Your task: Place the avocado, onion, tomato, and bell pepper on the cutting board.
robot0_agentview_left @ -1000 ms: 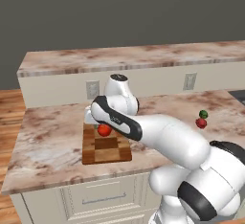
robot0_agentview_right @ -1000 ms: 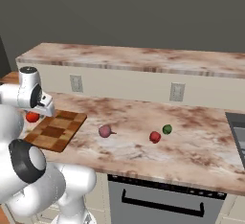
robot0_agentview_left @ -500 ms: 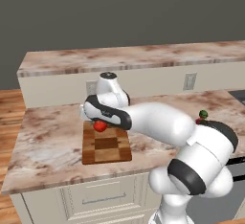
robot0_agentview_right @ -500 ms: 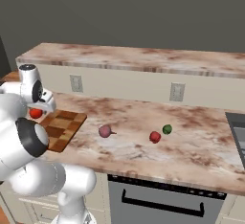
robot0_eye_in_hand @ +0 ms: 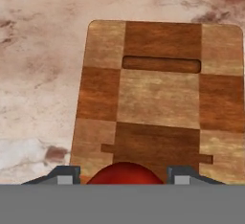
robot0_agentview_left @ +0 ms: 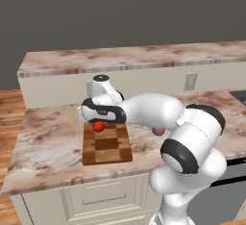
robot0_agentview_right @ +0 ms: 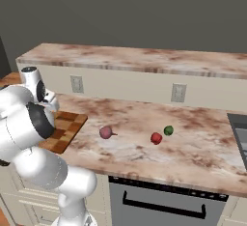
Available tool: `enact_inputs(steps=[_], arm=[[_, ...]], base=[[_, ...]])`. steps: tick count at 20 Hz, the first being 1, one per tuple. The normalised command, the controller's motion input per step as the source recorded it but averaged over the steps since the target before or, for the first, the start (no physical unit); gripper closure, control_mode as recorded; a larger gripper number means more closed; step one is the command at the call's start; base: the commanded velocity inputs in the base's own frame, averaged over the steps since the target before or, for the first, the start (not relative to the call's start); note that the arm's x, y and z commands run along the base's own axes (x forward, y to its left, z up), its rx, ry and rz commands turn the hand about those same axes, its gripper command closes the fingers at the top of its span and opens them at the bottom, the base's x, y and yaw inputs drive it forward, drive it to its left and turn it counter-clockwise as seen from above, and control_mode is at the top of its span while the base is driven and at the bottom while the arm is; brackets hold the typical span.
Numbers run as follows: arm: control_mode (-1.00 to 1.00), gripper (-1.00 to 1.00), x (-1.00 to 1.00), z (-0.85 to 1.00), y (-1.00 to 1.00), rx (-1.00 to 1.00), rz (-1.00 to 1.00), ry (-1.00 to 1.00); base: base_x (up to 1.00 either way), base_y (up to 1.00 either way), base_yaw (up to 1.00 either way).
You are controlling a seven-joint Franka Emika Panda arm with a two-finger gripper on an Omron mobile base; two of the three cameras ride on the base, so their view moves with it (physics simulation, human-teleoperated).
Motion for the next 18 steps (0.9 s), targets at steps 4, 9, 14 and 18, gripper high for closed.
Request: enact_inputs(steps=[4, 9, 14, 18], arm=[[-1.0, 1.0, 0.26, -0.22, 0.0, 0.0, 0.0, 0.01], [-1.0, 1.0, 0.22, -0.22, 0.0, 0.0, 0.0, 0.03], [-1.0, 1.0, 0.13, -0.33, 0.0, 0.0, 0.0, 0.05], [-1.0, 1.0, 0.09, -0.34, 0.0, 0.0, -0.01, 0.06]], base=[[0.0, 0.0, 0.0], [0.0, 0.0, 0.0], [0.0, 0.0, 0.0], [0.0, 0.0, 0.0]])
